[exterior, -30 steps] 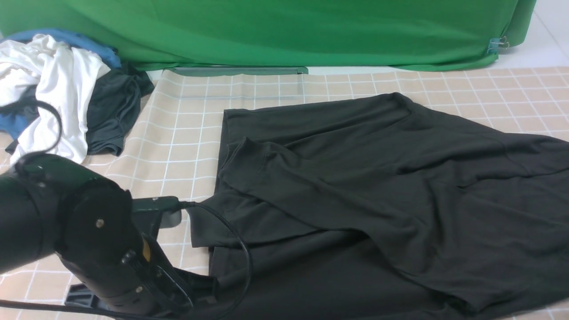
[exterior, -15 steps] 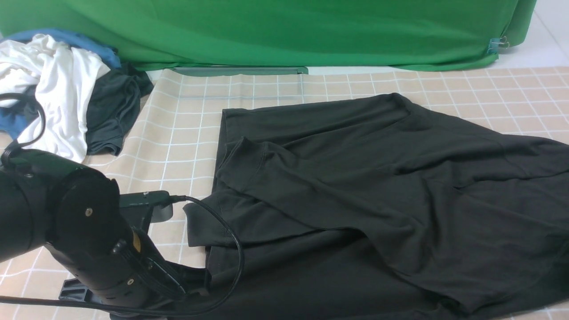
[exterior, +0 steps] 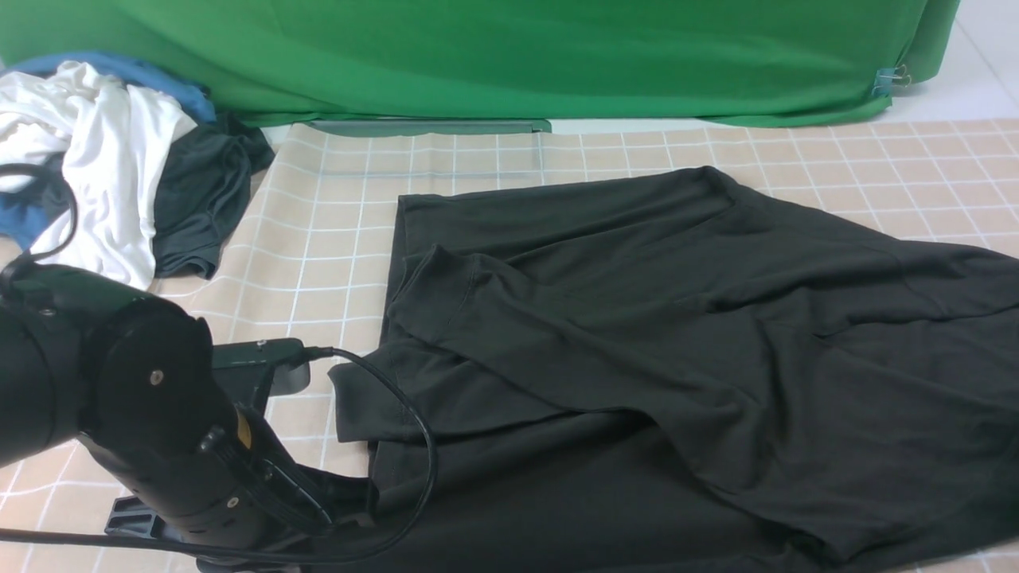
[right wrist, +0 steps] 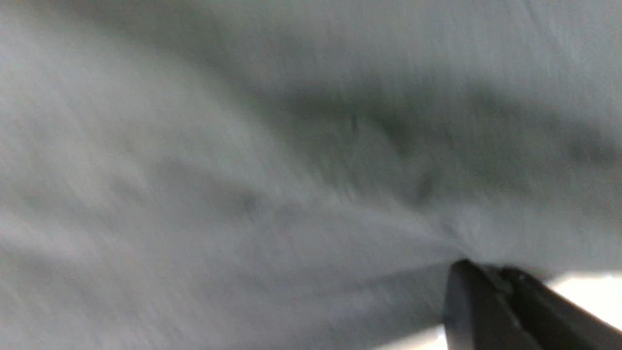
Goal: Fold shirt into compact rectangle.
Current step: 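Grasp the near edge of the shirt at its hem and shoulder corners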
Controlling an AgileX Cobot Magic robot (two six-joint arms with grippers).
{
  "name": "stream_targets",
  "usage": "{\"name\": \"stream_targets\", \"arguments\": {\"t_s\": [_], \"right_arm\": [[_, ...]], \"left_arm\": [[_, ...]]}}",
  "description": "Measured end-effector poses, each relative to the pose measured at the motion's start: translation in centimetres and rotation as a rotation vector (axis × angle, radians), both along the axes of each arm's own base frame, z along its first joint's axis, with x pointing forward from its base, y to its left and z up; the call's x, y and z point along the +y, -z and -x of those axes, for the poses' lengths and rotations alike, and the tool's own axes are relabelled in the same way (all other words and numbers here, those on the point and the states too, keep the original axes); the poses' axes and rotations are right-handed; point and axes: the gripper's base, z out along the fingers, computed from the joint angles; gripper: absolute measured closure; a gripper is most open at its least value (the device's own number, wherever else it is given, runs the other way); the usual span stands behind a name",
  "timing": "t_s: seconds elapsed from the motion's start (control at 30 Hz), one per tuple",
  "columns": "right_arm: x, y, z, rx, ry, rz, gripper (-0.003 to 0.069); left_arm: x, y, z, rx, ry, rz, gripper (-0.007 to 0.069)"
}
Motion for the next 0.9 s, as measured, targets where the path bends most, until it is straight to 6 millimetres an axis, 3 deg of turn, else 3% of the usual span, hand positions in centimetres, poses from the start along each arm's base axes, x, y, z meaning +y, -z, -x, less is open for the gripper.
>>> {"name": "stream_targets", "arguments": {"t_s": [0.27,0.43,0.53,0.67,0.73,0.8,0.9], "right_arm": [[0.1,-2.9,3.8,0.048,0.061,0.115,0.0631],[0.3,-3.0,3.7,-0.002,0.082,0.107,0.0612],[0.1,-3.0,3.2,-0.012,0.083,0.106,0.0506],[-1.3,-3.5,1.5,0.018,0.124,0.105,0.0235],[-2.2,-3.9,0.7,0.023,0.148,0.107,0.016],[-3.3,-4.1,-0.1,0.025,0.172,0.107,0.011],[-4.2,-3.8,-1.1,0.04,0.162,0.097,0.009]], "left_arm": [[0.5,-1.2,1.0,0.005,0.005,-0.001,0.0604],[0.6,-1.5,1.1,-0.016,0.02,0.006,0.0604],[0.6,-1.5,1.1,-0.021,0.032,0.006,0.0604],[0.5,-1.6,1.0,-0.034,0.039,0.009,0.0604],[0.5,-1.6,1.0,-0.037,0.04,0.009,0.0604],[0.5,-1.6,0.9,-0.041,0.041,0.01,0.0604],[0.5,-1.6,0.9,-0.044,0.042,0.012,0.0604]]}}
